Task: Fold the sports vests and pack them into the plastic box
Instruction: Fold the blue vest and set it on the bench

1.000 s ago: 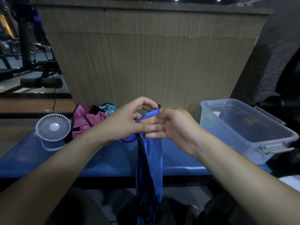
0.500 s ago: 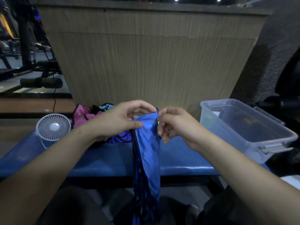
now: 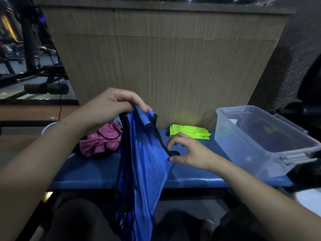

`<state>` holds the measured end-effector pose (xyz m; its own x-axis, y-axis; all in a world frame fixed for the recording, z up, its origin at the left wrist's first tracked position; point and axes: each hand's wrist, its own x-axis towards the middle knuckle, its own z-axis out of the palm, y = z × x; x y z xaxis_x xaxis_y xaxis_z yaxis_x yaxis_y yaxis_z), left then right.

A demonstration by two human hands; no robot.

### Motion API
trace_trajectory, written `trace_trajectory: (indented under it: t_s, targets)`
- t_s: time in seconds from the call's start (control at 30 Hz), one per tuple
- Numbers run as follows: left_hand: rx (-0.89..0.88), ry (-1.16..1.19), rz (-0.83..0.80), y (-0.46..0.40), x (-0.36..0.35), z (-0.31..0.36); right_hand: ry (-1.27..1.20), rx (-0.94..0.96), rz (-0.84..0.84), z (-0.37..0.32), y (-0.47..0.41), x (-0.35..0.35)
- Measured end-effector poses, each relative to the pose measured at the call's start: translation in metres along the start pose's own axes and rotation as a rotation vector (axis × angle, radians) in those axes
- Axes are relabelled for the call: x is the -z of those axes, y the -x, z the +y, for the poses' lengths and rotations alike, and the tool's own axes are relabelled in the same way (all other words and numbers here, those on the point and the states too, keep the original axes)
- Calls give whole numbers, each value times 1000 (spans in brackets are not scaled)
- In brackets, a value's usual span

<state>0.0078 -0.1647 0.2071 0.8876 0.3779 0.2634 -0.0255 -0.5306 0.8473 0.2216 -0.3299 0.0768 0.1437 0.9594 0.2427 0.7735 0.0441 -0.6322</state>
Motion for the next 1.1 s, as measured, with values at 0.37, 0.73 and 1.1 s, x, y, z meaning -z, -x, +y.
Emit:
trace_trajectory:
  t_s: [0.37, 0.73, 1.1]
  targets:
    - [-42, -526, -85, -2, 8, 0, 275, -56, -78, 18, -1, -27]
    - [-141, -542, -41, 2, 13, -8, 504, -63, -259, 11, -4, -38]
    - [-65, -495, -25, 6, 34, -26, 55, -144, 61, 20, -3, -8]
